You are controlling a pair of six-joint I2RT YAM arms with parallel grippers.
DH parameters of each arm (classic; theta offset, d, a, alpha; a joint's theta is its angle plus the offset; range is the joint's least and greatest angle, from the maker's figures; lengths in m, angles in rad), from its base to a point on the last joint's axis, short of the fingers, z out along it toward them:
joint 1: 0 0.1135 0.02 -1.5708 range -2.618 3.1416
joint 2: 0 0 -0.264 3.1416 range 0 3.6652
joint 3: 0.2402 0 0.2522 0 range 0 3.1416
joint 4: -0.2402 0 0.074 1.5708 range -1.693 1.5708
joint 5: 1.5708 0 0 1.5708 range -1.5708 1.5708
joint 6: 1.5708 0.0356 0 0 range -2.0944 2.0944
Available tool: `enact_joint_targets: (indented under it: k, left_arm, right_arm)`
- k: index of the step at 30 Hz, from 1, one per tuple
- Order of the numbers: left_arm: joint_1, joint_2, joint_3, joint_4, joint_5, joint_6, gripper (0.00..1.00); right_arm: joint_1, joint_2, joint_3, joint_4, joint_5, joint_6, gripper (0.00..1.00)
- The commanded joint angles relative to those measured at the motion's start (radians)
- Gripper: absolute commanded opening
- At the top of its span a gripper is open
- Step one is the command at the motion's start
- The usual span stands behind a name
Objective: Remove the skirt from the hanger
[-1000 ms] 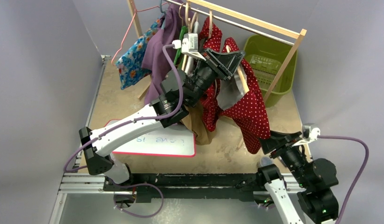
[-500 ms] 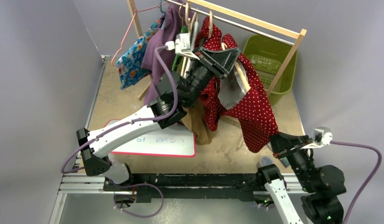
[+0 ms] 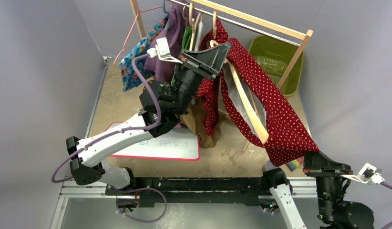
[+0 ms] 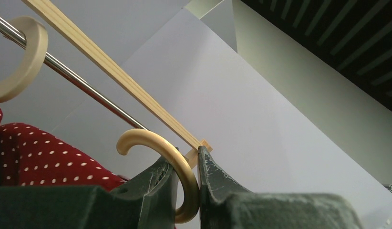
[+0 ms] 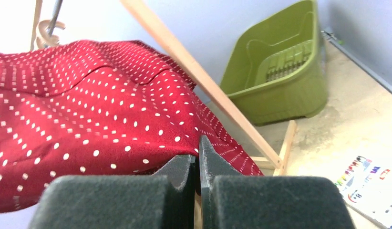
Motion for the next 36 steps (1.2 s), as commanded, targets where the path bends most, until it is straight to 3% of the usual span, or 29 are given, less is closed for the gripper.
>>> enact_joint_targets:
  k: [1, 7, 11, 15, 23, 31, 36]
  left_arm:
    - [0.012, -0.072, -0.017, 0.128, -0.061, 0.034, 0.00]
    - [0.012, -0.110, -0.058, 0.140, -0.061, 0.006, 0.00]
    - [0.012, -0.116, -0.056, 0.135, -0.018, -0.046, 0.00]
    - [0.012, -0.112, -0.084, 0.145, 0.060, -0.163, 0.00]
    - [0.012, -0.014, -0.107, 0.199, 0.308, -0.405, 0.00]
    - [0.012, -0.032, -0.153, 0.147, 0.392, -0.433, 0.00]
    - [0.012, -0.103, -0.217, 0.056, 0.362, -0.382, 0.00]
  right_arm:
    - [0.005, 0.007, 0.041, -0.029, 0.175, 0.019, 0.00]
    - [0.009, 0.039, 0.062, -0.050, 0.208, -0.011, 0.00]
    - [0.010, 0.056, 0.039, 0.008, 0.116, -0.044, 0.00]
    - [0.010, 0.106, 0.000, 0.136, -0.048, -0.142, 0.00]
    - [0.010, 0.345, 0.077, 0.308, -0.172, -0.231, 0.00]
    - [0.010, 0.547, 0.190, 0.358, -0.154, -0.277, 0.00]
    - [0.010, 0.570, 0.200, 0.445, -0.187, -0.336, 0.00]
